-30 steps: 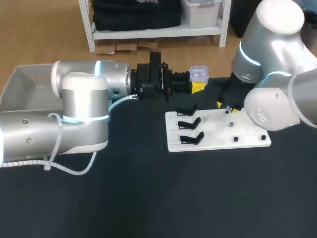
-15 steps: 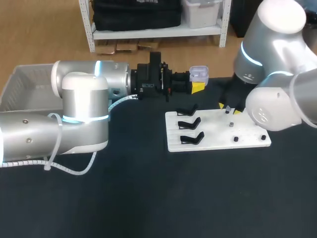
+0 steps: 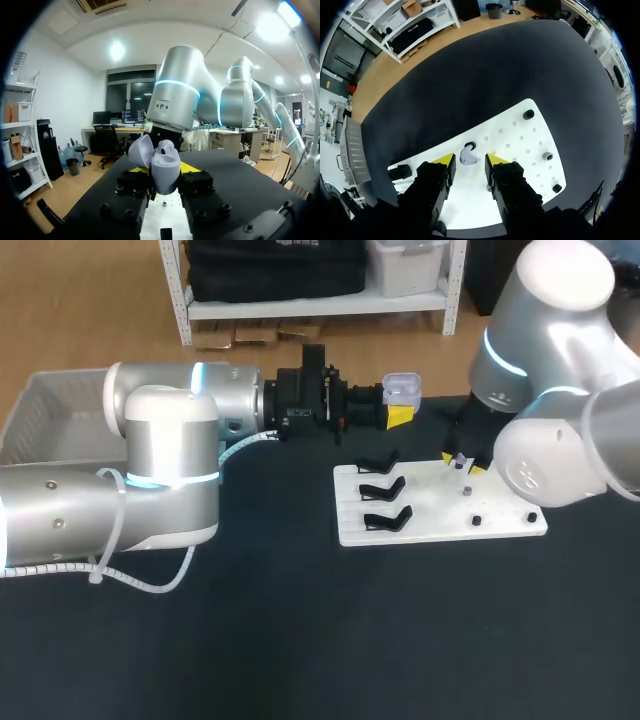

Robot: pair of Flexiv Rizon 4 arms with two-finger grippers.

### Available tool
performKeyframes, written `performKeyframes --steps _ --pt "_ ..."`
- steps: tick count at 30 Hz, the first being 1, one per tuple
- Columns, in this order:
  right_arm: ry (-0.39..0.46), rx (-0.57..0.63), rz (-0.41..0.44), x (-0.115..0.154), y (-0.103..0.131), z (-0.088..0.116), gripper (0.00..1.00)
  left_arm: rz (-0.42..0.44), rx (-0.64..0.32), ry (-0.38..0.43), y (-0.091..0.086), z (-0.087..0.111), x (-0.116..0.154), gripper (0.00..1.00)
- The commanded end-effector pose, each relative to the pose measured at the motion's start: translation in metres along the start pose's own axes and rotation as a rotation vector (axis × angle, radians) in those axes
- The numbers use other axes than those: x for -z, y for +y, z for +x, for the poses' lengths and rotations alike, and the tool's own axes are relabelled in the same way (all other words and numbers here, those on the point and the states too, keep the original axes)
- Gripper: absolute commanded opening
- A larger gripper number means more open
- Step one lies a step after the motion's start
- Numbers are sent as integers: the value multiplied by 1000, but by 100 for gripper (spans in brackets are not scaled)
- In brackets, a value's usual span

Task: Pick up each earbud case from the left stands, insert the matching earbuds, close the lid, and place the case in the box.

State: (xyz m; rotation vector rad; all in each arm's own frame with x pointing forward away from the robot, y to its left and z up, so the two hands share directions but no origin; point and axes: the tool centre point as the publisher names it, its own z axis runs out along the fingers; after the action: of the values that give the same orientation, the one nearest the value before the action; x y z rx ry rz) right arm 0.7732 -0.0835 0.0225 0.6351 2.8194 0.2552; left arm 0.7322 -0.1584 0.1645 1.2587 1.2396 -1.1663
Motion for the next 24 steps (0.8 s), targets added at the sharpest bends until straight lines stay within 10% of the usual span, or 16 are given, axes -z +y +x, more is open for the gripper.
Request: performKeyframes --steps 1,24 --pt "-1 -1 7 -2 0 -2 36 -3 -4 -6 0 1 0 0" --pt "-7 -19 2 4 4 -4 0 -3 -4 -6 0 1 0 0"
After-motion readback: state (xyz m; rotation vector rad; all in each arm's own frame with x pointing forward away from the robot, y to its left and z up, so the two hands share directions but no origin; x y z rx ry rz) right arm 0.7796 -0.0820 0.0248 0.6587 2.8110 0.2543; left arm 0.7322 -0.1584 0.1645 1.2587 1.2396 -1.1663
